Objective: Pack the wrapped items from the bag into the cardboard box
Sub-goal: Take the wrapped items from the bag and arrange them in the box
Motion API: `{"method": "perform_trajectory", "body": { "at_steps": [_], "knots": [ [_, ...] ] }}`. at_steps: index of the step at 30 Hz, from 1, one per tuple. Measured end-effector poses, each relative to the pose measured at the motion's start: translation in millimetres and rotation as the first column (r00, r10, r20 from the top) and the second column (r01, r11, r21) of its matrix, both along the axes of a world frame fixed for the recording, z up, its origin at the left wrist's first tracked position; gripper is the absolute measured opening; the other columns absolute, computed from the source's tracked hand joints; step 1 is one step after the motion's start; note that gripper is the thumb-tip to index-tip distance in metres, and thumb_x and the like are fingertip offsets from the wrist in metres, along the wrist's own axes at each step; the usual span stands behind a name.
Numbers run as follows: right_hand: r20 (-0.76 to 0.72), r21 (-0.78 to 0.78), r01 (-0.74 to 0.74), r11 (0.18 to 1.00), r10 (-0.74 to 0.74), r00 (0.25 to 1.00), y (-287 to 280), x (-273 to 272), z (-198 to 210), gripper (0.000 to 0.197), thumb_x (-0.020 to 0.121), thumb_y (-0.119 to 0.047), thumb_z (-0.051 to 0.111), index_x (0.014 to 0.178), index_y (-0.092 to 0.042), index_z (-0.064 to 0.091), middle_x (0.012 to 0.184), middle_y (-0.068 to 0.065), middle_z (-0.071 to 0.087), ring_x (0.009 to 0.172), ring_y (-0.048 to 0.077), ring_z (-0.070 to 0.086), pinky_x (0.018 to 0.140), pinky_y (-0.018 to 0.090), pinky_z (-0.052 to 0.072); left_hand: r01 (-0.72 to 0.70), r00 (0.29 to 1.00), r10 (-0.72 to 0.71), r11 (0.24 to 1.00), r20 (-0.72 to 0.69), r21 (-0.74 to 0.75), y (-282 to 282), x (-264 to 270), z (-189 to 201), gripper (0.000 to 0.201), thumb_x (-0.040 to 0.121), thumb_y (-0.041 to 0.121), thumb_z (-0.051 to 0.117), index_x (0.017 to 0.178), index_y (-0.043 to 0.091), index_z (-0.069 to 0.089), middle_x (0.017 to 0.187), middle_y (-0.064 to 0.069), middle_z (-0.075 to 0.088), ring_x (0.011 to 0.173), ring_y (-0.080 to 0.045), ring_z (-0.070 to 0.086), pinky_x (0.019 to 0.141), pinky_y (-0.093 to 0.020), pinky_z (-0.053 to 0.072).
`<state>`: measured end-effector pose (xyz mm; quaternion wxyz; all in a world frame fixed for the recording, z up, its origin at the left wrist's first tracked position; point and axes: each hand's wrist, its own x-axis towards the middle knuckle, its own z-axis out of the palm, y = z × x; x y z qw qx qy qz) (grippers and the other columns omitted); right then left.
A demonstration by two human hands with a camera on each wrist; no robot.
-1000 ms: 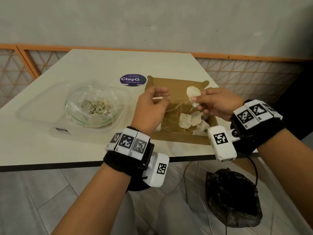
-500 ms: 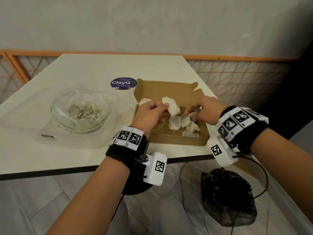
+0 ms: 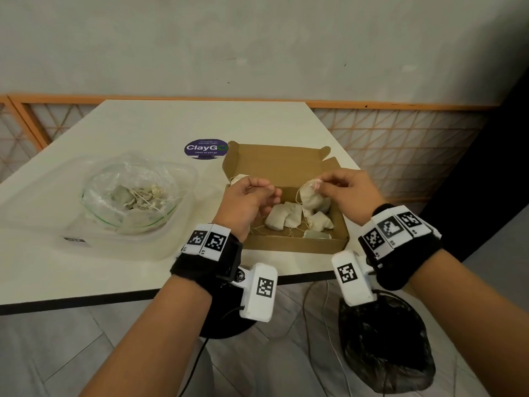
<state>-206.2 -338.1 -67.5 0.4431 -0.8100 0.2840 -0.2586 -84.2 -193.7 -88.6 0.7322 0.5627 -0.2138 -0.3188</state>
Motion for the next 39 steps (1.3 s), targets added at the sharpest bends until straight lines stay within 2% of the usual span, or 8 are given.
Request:
{"method": "perform_trajectory", "body": {
  "at_steps": [7,11,15,20,27,31,35,39],
  "knots": [
    [0.204,0.301,-0.162,0.94,0.102,0.974,27.4,8.8,11.3,0.007,0.086,-0.004,0.062,0.086,-0.01,0.065,0.062,0.001,0.063,0.048,0.001,0.056,0.045,0.012,0.043,0.064,0.995,-0.066,0.998,0.073,0.025,1.5,-2.4,-1.9,0.022,0.083,0.013,0.069,0.103,0.014,0.061,0.091,0.0,0.066,0.075,-0.008,0.061,0.061,-0.019,0.046],
    [0.21,0.354,-0.195,0.915,0.126,0.97,36.3,18.3,9.7,0.007,0.085,-0.001,0.062,0.091,-0.006,0.064,0.068,0.006,0.063,0.051,0.003,0.059,0.048,0.012,0.047,0.057,0.993,-0.062,0.997,0.097,0.047,2.6,-3.1,-2.3,0.004,0.085,0.01,0.066,0.082,0.012,0.063,0.072,-0.006,0.06,0.051,-0.011,0.047,0.048,-0.017,0.039],
    [-0.124,0.102,-0.097,0.99,0.11,0.986,31.6,16.7,-5.9,0.014,0.082,-0.003,0.065,0.086,-0.017,0.064,0.071,-0.001,0.06,0.055,0.005,0.054,0.051,0.013,0.043,-0.063,0.997,0.062,0.998,0.049,0.024,0.3,1.2,-3.4,0.018,0.088,0.008,0.061,0.071,0.012,0.056,0.069,-0.007,0.055,0.045,-0.01,0.045,0.045,-0.017,0.038],
    [-0.44,-0.09,-0.307,0.947,0.239,0.866,43.2,16.9,-22.5,0.033,0.086,-0.006,0.056,0.112,-0.025,0.066,0.065,-0.014,0.045,0.058,0.003,0.042,0.056,0.012,0.033,-0.105,0.994,0.104,0.994,0.021,0.039,-1.5,3.4,-4.2,0.019,0.09,0.012,0.06,0.071,0.014,0.058,0.072,-0.006,0.06,0.054,-0.013,0.051,0.05,-0.021,0.041],
    [-0.396,-0.101,-0.219,0.97,0.163,0.904,41.1,17.4,-29.9,0.012,0.082,-0.029,0.068,0.092,-0.023,0.072,0.083,-0.006,0.064,0.081,0.011,0.058,0.073,0.02,0.045,-0.109,0.994,0.11,0.993,-0.011,0.036,-1.3,3.7,-5.3,0.015,0.089,0.013,0.061,0.074,0.013,0.063,0.083,-0.009,0.062,0.063,-0.016,0.054,0.055,-0.021,0.044],
    [-0.341,-0.083,-0.021,0.996,-0.008,0.94,37.4,20.5,-32.2,0.035,0.083,-0.044,0.063,0.107,-0.018,0.057,0.092,0.003,0.066,0.081,0.018,0.063,0.072,0.028,0.047,-0.102,0.994,0.103,0.994,-0.021,0.032,0.5,2.6,-6.5,0.015,0.09,0.013,0.06,0.075,0.012,0.063,0.086,-0.012,0.062,0.063,-0.015,0.055,0.053,-0.02,0.045],
    [-0.509,-0.128,-0.067,0.99,-0.008,0.861,39.7,22.8,-26.4,0.037,0.081,-0.034,0.069,0.112,-0.017,0.057,0.095,0.002,0.057,0.085,0.016,0.053,0.06,0.02,0.038,-0.153,0.988,0.152,0.988,0.031,0.029,0.5,1.9,-5.2,0.019,0.09,0.013,0.059,0.072,0.014,0.063,0.087,-0.008,0.062,0.066,-0.015,0.055,0.054,-0.019,0.046],
    [-0.435,-0.017,-0.089,0.996,0.073,0.898,39.3,25.0,-25.6,0.018,0.078,-0.02,0.073,0.093,-0.016,0.062,0.072,-0.006,0.054,0.066,0.01,0.05,0.06,0.02,0.038,-0.143,0.989,0.142,0.989,0.034,0.039,0.4,1.2,-2.7,0.021,0.091,0.011,0.058,0.07,0.014,0.061,0.083,-0.006,0.061,0.063,-0.014,0.054,0.051,-0.017,0.046]
  ]
}}
